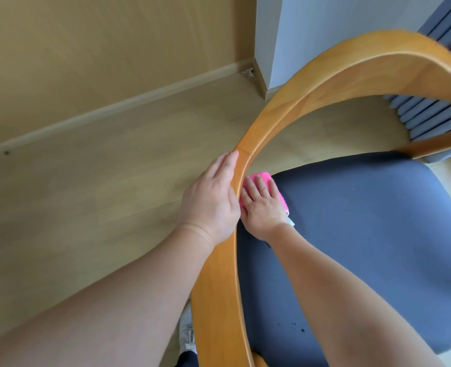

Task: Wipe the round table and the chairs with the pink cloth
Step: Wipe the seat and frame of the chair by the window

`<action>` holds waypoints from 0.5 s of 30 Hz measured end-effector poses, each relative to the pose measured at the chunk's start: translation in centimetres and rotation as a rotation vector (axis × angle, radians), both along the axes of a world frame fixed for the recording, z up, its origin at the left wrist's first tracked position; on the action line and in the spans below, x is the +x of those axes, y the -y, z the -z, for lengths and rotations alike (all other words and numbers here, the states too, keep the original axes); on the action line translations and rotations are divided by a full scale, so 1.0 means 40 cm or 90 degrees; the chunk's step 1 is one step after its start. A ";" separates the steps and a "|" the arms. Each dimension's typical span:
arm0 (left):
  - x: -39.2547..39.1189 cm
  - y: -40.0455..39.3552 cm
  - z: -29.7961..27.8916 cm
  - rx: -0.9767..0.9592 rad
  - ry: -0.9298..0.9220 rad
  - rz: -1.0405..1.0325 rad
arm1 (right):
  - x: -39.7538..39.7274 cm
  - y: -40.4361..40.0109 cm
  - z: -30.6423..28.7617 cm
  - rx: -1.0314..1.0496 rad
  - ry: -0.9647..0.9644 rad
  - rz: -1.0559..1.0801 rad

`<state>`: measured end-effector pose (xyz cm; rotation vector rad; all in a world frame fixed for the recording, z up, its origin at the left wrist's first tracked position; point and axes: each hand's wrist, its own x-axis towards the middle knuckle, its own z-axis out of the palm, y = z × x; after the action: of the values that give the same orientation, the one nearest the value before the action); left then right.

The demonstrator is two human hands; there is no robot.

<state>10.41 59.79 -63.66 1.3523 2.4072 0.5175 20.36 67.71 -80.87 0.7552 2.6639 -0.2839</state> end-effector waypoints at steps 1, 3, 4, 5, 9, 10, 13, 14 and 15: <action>-0.001 -0.003 0.001 -0.002 -0.002 0.001 | 0.002 -0.005 0.002 0.002 -0.005 0.004; 0.001 -0.013 0.001 -0.008 -0.002 0.007 | 0.012 -0.027 0.006 0.007 -0.009 -0.002; 0.004 -0.015 -0.001 -0.015 -0.003 0.010 | 0.019 -0.038 0.009 0.011 -0.009 -0.016; 0.006 -0.014 -0.002 -0.021 -0.004 0.012 | 0.029 -0.047 0.011 0.014 -0.010 -0.031; -0.002 -0.009 -0.002 -0.021 -0.026 0.007 | 0.082 -0.113 0.014 0.017 -0.026 0.014; -0.003 -0.008 -0.002 -0.023 -0.028 0.008 | 0.101 -0.140 0.015 0.021 -0.031 0.057; -0.002 -0.010 -0.002 -0.025 -0.028 0.016 | 0.183 -0.228 0.026 0.026 -0.040 0.220; 0.000 -0.009 -0.002 -0.026 -0.027 0.017 | 0.214 -0.252 0.030 0.027 -0.035 0.267; 0.002 -0.009 -0.002 -0.027 -0.025 0.020 | 0.240 -0.270 0.034 0.029 -0.032 0.299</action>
<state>10.50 60.14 -63.59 1.3922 2.4106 0.4331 29.96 78.53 -82.24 1.4021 2.5120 -0.3632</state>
